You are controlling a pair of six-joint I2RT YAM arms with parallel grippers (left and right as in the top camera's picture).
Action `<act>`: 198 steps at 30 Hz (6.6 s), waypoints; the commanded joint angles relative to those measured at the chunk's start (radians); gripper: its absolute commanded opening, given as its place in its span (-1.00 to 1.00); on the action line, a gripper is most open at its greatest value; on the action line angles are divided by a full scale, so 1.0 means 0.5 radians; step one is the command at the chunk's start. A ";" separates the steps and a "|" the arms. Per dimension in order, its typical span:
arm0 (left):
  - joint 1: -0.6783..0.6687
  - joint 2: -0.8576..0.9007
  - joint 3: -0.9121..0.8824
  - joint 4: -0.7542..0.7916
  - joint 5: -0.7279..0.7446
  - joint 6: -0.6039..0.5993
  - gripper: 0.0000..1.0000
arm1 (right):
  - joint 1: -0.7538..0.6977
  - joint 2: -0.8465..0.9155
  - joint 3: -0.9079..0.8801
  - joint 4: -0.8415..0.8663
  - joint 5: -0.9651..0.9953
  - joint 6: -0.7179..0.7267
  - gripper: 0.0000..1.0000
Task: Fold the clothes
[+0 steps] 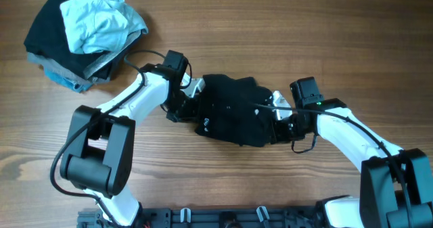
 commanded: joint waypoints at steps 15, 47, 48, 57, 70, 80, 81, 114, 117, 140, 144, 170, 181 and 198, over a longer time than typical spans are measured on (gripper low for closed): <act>0.176 -0.118 0.349 -0.442 -0.011 0.010 -0.51 | 0.006 -0.368 0.392 -0.150 0.153 -0.003 -0.68; -0.090 0.158 0.372 -0.459 -0.141 -0.694 -0.92 | -0.001 -0.376 0.427 0.134 0.322 0.119 -0.88; -0.098 0.158 0.316 -0.370 -0.169 -0.775 -0.92 | -0.001 -0.376 0.427 0.137 0.326 0.121 -0.87; -0.034 0.254 0.108 0.990 -0.428 -0.790 -0.92 | -0.001 -0.377 0.427 0.198 0.351 0.121 -0.83; 0.074 0.192 0.839 0.074 -0.270 -0.565 0.15 | -0.001 -0.052 0.427 0.552 0.333 0.113 -0.68; -0.085 0.308 0.365 0.447 -0.468 -0.652 -0.88 | -0.001 0.448 0.427 0.609 0.214 0.063 -0.83; -0.077 0.324 0.353 0.432 -0.474 -0.688 -0.90 | -0.001 0.448 0.427 0.608 0.214 0.063 -0.83; -0.012 0.063 -0.062 0.850 0.037 -1.398 1.00 | -0.001 0.484 0.427 0.753 0.122 -0.036 -0.84; -0.053 0.129 -0.226 1.063 0.037 -1.665 1.00 | -0.001 0.484 0.427 0.740 0.121 -0.036 -0.84; 0.147 0.356 -0.254 1.370 0.149 -1.386 -0.92 | -0.001 0.439 0.428 0.596 -0.063 -0.165 -0.84; 0.169 0.337 -0.254 1.377 0.240 -1.347 -0.86 | -0.001 0.256 0.428 0.641 -0.266 -0.203 -0.68; -0.183 0.539 -0.256 1.742 -0.070 -1.620 -0.66 | 0.002 0.781 0.427 0.816 0.079 -0.290 -0.79; 0.074 0.082 0.055 0.934 0.306 -0.868 -0.92 | -0.108 0.084 0.428 0.341 0.056 -0.289 -0.87; 1.514 -0.139 0.758 1.021 -0.018 -0.659 -0.51 | -0.144 -0.334 0.428 0.300 0.057 -0.134 -0.85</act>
